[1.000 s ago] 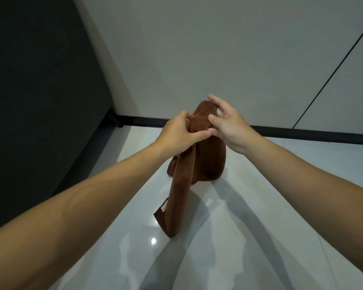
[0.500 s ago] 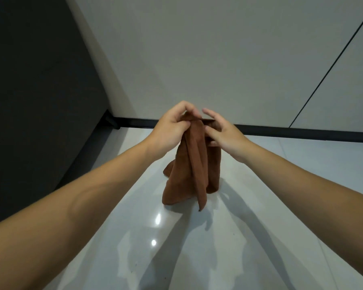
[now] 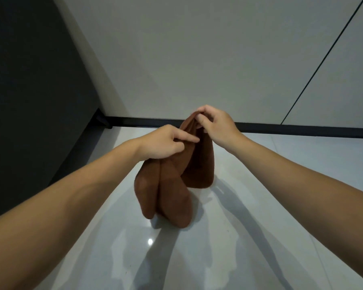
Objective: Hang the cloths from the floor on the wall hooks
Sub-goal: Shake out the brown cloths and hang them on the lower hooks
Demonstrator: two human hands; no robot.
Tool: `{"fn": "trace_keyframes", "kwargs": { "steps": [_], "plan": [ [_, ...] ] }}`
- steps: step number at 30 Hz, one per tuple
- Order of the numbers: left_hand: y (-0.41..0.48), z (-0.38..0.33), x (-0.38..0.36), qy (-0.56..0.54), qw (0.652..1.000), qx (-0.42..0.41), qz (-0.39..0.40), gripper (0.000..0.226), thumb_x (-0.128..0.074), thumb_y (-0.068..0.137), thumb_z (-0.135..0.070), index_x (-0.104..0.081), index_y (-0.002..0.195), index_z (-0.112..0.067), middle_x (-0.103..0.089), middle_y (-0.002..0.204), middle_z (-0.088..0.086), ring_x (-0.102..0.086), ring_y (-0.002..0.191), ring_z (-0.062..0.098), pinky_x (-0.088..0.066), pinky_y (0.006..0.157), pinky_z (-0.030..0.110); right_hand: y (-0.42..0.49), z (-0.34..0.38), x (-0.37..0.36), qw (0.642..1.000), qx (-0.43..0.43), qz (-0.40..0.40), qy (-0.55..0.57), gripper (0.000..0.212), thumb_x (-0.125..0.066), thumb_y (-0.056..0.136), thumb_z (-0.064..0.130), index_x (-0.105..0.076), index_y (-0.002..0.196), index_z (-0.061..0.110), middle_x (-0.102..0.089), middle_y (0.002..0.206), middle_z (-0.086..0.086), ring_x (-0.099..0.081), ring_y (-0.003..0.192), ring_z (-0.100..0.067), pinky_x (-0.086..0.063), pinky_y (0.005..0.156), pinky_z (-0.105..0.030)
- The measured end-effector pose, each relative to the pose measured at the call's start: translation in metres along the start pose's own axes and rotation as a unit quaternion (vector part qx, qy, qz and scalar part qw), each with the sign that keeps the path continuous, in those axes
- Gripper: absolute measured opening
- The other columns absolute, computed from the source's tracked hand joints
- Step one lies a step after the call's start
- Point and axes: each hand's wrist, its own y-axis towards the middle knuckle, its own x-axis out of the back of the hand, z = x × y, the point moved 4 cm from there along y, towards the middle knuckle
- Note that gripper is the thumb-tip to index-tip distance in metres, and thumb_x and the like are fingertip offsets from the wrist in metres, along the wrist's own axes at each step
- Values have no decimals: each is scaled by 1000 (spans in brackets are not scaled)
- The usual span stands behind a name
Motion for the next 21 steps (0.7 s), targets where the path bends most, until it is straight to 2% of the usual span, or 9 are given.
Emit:
{"fn": "trace_keyframes", "kwargs": {
  "steps": [2,3,5,7,11,13,15,18,21],
  "plan": [
    [1,5,7,-150,988,22,-44,56,-40,88,8,-65,124,-27,-65,122,-9,-63,105,0,-47,92,12,0,-1,-2,999,-18,1,30,31,-52,100,23,-51,130,29,-68,100,-5,-67,84,-6,-51,81,-26],
    [1,8,12,-230,970,32,-67,56,-39,88,9,-64,126,-24,-66,122,-4,-64,106,5,-48,94,16,-2,-3,-3,998,-34,1,43,38,-51,100,26,-44,137,31,-68,103,-5,-68,85,-4,-51,82,-27],
    [1,9,23,-355,926,45,-116,52,-38,91,8,-60,130,-19,-66,121,2,-66,100,10,-51,89,18,-8,-11,-5,997,-63,0,48,42,-47,101,31,-38,142,32,-68,105,-5,-68,88,-6,-54,82,-31],
    [1,7,33,-429,890,40,-152,49,-38,93,4,-58,132,-20,-65,123,1,-67,93,9,-53,82,18,-16,-23,-8,996,-86,2,31,41,-45,102,35,-39,142,31,-66,103,-3,-65,90,-11,-55,82,-35],
    [4,-8,44,-519,839,-5,-163,50,-34,94,0,-54,134,-22,-58,132,0,-63,101,14,-50,92,26,-32,-42,-20,990,-136,48,9,43,-38,102,43,-36,144,31,-63,101,2,-63,90,-13,-55,83,-34],
    [3,-20,46,-545,822,-30,-161,50,-33,94,0,-53,134,-22,-58,129,-2,-63,100,14,-49,94,26,-36,-48,-28,984,-161,71,1,47,-34,101,49,-29,146,35,-62,121,-2,-63,98,-17,-54,89,-36],
    [3,-31,48,-564,809,-59,-156,51,-32,93,1,-52,134,-21,-57,132,0,-62,102,15,-46,99,28,-38,-53,-34,979,-185,81,6,54,-32,99,54,-20,149,38,-52,140,-5,-62,110,-22,-51,93,-40],
    [1,-41,55,-590,787,-90,-160,51,-32,93,2,-53,133,-20,-53,140,4,-61,106,16,-45,102,30,-38,-56,-41,973,-214,74,51,61,-31,97,59,-9,152,42,-42,150,-5,-57,121,-25,-48,97,-43],
    [-1,-45,63,-621,757,-115,-166,52,-33,92,3,-53,135,-17,-57,136,7,-63,104,18,-45,104,33,-38,-55,-45,965,-224,56,122,62,-30,96,62,-4,151,45,-36,154,-2,-54,124,-23,-46,98,-44]
  ]
}}
